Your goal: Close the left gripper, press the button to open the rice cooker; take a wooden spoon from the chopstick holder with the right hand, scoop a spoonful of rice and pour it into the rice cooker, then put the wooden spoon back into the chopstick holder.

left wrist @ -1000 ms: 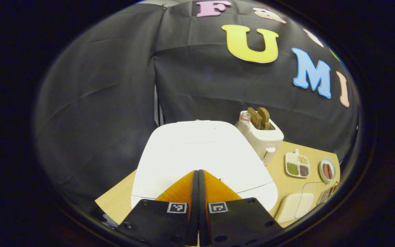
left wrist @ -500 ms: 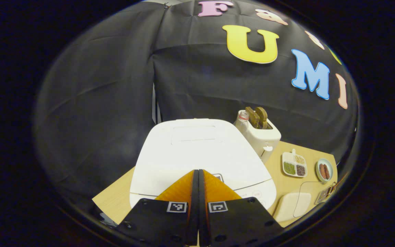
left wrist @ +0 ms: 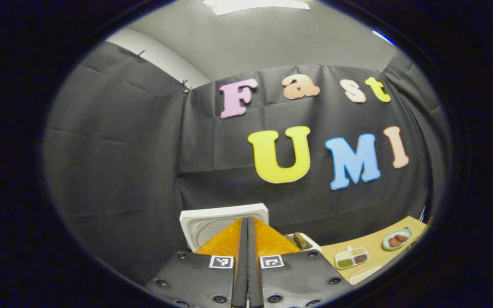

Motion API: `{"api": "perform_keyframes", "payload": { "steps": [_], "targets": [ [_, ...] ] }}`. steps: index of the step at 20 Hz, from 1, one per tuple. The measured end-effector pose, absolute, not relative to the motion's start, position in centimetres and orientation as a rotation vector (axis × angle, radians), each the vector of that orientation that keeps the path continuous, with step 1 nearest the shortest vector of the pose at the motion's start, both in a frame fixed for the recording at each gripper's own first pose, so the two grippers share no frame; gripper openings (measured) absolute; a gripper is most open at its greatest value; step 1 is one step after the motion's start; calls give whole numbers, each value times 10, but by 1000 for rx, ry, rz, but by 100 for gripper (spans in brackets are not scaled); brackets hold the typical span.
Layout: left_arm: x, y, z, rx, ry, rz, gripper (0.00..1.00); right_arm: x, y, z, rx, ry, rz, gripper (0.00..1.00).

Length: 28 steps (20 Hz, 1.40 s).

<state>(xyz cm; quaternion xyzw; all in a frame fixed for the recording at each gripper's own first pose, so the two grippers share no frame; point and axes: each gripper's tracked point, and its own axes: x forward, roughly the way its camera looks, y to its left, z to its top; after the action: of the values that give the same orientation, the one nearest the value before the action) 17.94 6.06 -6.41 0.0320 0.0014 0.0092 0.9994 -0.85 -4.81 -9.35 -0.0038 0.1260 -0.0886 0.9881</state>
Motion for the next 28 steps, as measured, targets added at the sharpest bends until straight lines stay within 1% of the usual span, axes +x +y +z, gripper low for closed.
{"api": "perform_keyframes", "payload": {
  "steps": [3,6,8,10,15,22,24,28],
  "targets": [
    [154,40,-55,21,28,-46,8,-11,-52,-96,5,253,-184,98],
    [129,34,-61,6,67,-55,11,-15,-59,-99,6,252,-194,98],
    [108,22,-64,5,56,-95,54,-19,-64,-102,6,244,-202,98],
    [95,24,-73,11,57,-76,97,-21,-70,-109,2,247,-204,98],
    [64,5,-77,-22,55,-88,97,-25,-102,-139,47,253,-241,98],
    [49,-30,-68,-19,61,-99,97,-29,-152,-231,140,349,-300,98],
    [50,-40,-67,-22,74,-101,97,-19,-168,-259,174,380,-316,98],
    [55,-45,-77,-9,97,-70,98,26,-193,-300,247,414,-321,97]
  ]
}}
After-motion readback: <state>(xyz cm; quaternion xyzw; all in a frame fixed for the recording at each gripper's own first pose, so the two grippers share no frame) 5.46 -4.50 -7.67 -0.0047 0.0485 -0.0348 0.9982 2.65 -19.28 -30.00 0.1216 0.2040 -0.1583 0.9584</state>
